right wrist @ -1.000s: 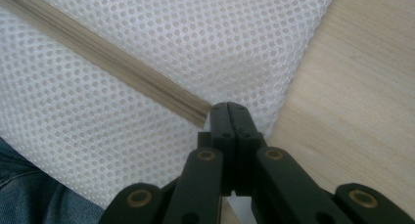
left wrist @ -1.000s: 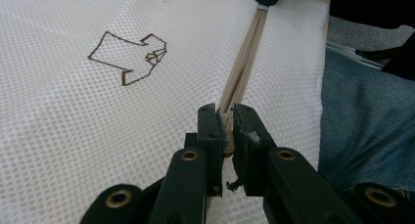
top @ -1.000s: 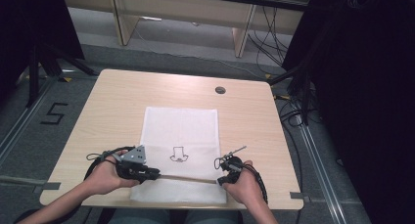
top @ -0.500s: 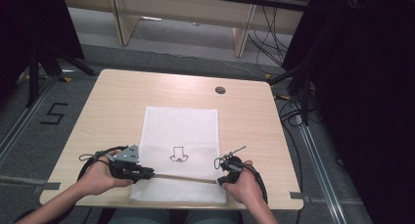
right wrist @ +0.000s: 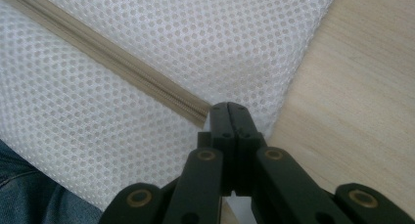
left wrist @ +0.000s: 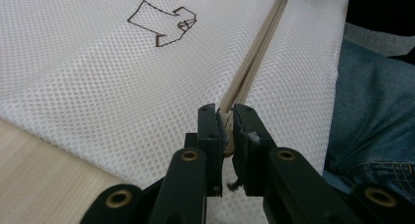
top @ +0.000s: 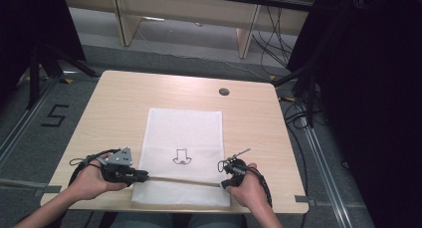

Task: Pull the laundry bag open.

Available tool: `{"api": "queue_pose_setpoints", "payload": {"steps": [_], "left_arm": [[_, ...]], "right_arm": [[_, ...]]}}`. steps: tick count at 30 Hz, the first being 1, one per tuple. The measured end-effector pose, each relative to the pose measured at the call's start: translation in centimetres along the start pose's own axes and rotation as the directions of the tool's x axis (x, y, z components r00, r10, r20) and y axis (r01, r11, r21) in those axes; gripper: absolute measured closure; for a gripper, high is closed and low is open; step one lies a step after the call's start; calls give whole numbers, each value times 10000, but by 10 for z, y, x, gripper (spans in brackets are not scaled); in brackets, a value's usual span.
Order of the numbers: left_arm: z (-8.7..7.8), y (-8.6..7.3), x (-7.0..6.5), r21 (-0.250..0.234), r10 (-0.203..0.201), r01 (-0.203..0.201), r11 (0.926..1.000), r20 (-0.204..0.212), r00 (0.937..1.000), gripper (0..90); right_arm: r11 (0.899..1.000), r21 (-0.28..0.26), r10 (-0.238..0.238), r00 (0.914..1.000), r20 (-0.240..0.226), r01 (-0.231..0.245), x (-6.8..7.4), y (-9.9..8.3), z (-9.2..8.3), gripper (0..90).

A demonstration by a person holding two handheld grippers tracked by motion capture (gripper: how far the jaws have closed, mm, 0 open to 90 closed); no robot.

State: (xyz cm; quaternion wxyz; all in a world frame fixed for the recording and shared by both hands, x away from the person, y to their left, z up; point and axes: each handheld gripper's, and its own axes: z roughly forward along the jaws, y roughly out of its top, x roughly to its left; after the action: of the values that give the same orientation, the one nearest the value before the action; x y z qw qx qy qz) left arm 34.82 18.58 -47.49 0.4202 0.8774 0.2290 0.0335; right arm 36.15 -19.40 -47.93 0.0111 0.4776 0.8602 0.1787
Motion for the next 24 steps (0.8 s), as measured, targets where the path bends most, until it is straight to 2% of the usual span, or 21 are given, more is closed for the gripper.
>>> {"api": "queue_pose_setpoints", "payload": {"steps": [2,3,4,5,7,9,10,11,12,13,14,16,17,19,20,24], "left_arm": [[0,0,-1,72,147,-146,9999,-131,9998,821],[0,-1,-2,11,-153,153,9999,-99,9998,821],[0,-2,-2,40,-163,163,9999,-51,9999,821],[0,-2,-2,52,-169,169,9998,-51,9998,820],[0,-2,-3,25,-195,195,9998,-41,9998,821],[-2,-2,-1,120,62,-59,9999,-190,9998,821],[-3,-3,-1,32,-230,230,9997,-88,9997,821],[-4,-4,0,116,-92,96,9999,-279,9996,820],[-5,-4,1,56,-134,135,9999,-180,9997,821],[-6,-6,1,17,-288,288,9996,-160,9995,821],[-7,-6,3,126,-141,145,9998,-303,9994,820],[-9,-9,4,89,-340,342,9994,-257,9991,821],[-10,-10,4,111,-414,416,9991,-226,9989,821],[-13,-13,5,205,-305,312,9993,-329,9990,821],[-13,-14,5,128,-447,451,9989,-339,9984,821],[-20,-22,8,292,-564,580,9979,-517,9971,821]], "right_arm": [[9999,25,126,9999,-25,-126,1,0,0,900],[9999,45,139,9999,-22,-139,1,0,0,900],[10000,12,12,10000,4,-12,0,0,0,900],[9999,52,150,9999,-25,-150,1,0,0,900],[10000,25,71,10000,-15,-71,1,0,0,900],[9999,11,100,9999,-24,-100,1,0,0,900],[10000,7,78,10000,-22,-78,1,0,0,900],[10000,2,-40,10000,13,40,0,0,0,900],[9999,55,151,9999,-29,-150,1,0,0,900],[9999,42,145,9999,-18,-144,1,0,0,900],[10000,49,68,10000,-2,-68,1,0,0,900],[10000,57,-8,10000,-19,8,0,0,0,900],[9998,134,110,9999,32,-110,0,1,0,900],[10000,94,25,9999,-142,-24,-1,0,0,900],[10000,20,6,10000,25,-6,0,0,0,900],[10000,38,-38,10000,-17,38,-1,0,0,900]]}}
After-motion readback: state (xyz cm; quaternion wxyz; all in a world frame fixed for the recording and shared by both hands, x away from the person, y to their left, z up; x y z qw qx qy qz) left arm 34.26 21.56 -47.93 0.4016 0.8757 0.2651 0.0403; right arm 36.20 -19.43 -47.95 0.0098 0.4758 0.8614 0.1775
